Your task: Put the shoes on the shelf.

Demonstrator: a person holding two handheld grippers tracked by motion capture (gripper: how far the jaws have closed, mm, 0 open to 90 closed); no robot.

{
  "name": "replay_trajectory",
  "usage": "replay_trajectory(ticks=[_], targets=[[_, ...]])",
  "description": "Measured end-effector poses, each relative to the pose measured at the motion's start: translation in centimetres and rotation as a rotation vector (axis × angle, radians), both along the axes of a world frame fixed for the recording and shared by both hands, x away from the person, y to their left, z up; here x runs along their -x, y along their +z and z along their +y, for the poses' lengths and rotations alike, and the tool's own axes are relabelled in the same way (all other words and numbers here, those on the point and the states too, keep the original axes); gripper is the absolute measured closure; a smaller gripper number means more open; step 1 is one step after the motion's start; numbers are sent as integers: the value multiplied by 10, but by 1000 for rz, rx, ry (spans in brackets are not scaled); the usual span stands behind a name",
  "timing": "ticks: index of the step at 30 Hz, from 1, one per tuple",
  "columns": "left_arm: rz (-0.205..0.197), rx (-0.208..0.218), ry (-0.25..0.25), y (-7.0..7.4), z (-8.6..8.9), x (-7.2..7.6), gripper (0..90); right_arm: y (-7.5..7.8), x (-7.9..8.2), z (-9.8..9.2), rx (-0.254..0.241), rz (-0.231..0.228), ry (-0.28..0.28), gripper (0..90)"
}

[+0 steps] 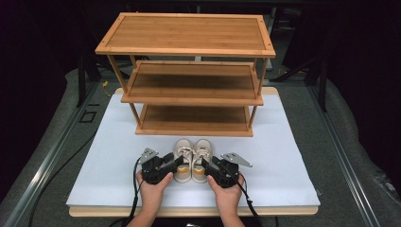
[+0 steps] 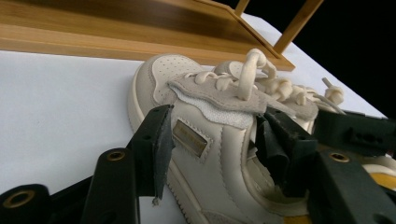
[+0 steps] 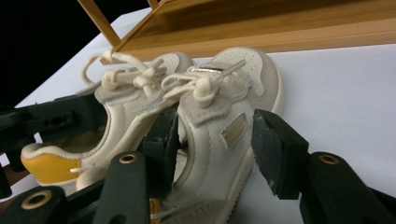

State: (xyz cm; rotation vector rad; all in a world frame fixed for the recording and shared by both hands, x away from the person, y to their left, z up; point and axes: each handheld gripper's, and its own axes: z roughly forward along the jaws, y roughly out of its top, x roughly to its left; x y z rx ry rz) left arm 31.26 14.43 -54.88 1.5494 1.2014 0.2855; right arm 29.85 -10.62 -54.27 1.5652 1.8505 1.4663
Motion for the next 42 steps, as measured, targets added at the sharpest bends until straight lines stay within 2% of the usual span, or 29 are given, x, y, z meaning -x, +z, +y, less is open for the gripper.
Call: replay_trajectory(ticks=[5,11,20,25,28,32,42], targets=[[11,19,10,-3,1,-2,453,-2,-1,1,-16,13,-13,515],[8,-8,4,-2,1,-2,486,-3,-3,2,-21,18,-1,509],[7,-18,-2,-2,1,-3,492,-4,-5,3,-14,9,-10,510],[11,-51,-6,1,1,-2,508,-4,-6,2,-12,17,-12,496],[19,-41,-7,1,1,-3,508,-5,-6,3,-22,6,-17,497],[23,-21,-5,-1,1,-4,494,-5,-6,2,-24,17,-14,503],[12,-16,-12,-2,2,-4,501,-5,-6,3,-21,18,-15,503]])
